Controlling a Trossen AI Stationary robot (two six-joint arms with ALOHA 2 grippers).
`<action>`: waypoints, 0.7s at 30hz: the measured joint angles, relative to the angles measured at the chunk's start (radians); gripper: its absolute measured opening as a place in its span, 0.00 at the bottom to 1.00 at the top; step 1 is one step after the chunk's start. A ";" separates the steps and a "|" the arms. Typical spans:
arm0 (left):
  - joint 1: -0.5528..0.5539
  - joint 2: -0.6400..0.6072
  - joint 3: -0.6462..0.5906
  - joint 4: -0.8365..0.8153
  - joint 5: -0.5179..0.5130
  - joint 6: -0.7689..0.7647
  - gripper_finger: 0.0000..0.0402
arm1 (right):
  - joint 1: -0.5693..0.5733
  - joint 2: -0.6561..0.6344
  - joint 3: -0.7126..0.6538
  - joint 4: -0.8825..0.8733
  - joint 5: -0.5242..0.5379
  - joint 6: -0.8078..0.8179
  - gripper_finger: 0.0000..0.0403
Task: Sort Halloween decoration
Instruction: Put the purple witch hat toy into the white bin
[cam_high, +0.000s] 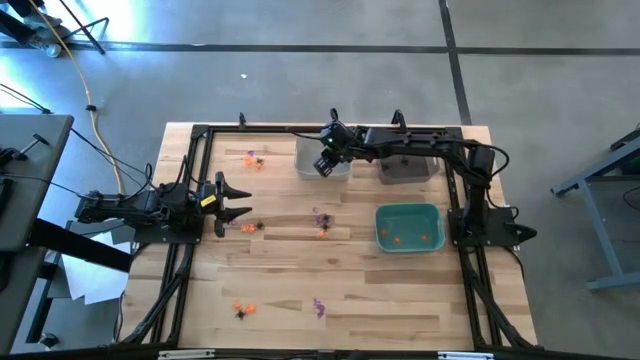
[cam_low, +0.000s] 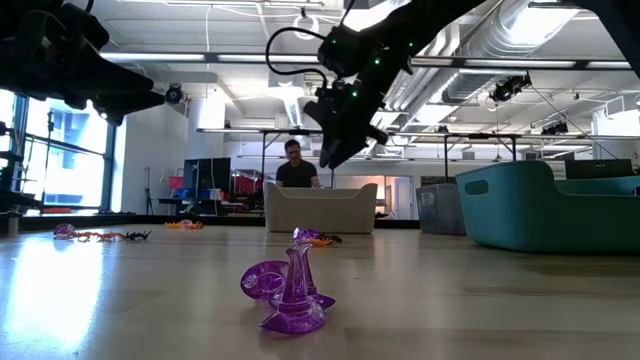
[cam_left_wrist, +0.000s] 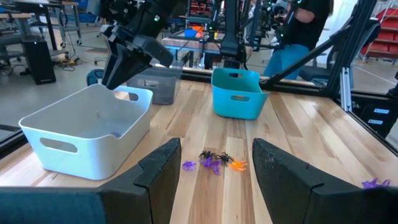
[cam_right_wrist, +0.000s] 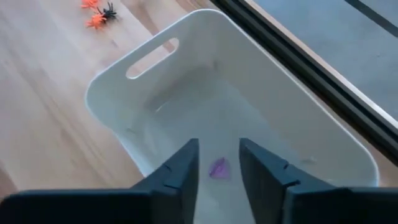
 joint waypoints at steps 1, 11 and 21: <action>0.000 0.000 0.000 0.000 0.000 0.000 0.46 | 0.000 0.000 0.000 0.000 0.000 0.000 0.31; 0.000 0.000 0.000 0.000 0.000 0.000 0.46 | 0.036 -0.058 0.000 -0.204 -0.019 0.017 0.33; 0.000 0.000 0.000 0.000 0.000 0.000 0.46 | 0.257 -0.169 0.000 -0.604 -0.088 0.207 0.30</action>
